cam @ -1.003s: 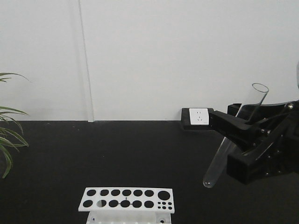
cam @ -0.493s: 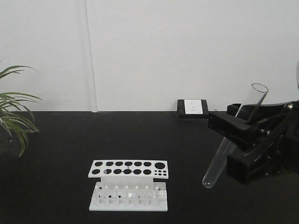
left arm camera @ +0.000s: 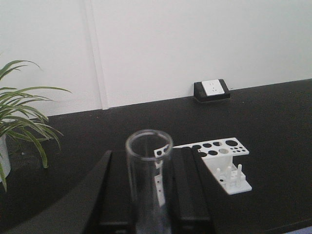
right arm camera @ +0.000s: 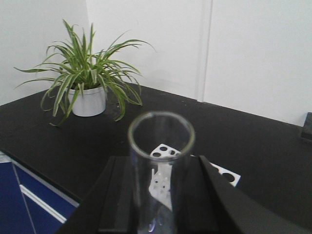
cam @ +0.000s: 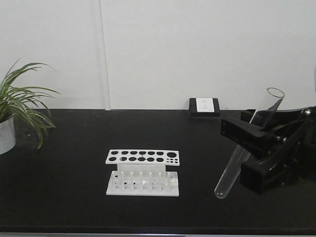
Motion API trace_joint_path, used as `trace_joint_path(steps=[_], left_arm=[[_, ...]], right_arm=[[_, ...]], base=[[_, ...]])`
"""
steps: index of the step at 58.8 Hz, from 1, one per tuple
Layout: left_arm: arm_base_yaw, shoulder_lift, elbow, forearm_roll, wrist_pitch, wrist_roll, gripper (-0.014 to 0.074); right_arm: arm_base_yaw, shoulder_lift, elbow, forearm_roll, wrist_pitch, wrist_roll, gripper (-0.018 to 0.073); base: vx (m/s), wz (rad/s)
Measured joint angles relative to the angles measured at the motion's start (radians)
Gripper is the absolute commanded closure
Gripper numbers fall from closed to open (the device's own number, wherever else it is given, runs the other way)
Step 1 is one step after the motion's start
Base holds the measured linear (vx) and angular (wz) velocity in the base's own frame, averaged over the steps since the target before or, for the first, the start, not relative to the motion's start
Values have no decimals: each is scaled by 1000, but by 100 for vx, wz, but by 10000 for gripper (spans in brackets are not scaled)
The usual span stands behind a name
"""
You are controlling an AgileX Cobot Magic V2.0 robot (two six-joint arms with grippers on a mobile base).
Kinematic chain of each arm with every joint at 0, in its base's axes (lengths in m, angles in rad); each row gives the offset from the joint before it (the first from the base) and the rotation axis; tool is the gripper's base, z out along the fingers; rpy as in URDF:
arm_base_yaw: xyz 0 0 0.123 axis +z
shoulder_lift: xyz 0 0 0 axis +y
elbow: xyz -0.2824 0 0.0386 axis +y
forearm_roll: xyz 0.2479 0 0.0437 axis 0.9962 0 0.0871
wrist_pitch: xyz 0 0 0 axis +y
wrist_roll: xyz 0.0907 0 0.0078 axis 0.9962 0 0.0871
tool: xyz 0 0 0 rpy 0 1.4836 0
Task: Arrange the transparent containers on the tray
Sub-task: 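Drive the base to the yellow tray carrying both test tubes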
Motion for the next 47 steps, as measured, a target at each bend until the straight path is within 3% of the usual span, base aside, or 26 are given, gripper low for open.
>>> trace_joint_path(steps=[23, 47], left_arm=[[0, 0, 0, -1, 0, 0, 468], [0, 0, 0, -1, 0, 0, 468]], right_arm=[[0, 0, 0, 0, 0, 0, 400], [0, 0, 0, 0, 0, -1, 400]], base=[[-16, 27], [-13, 49]])
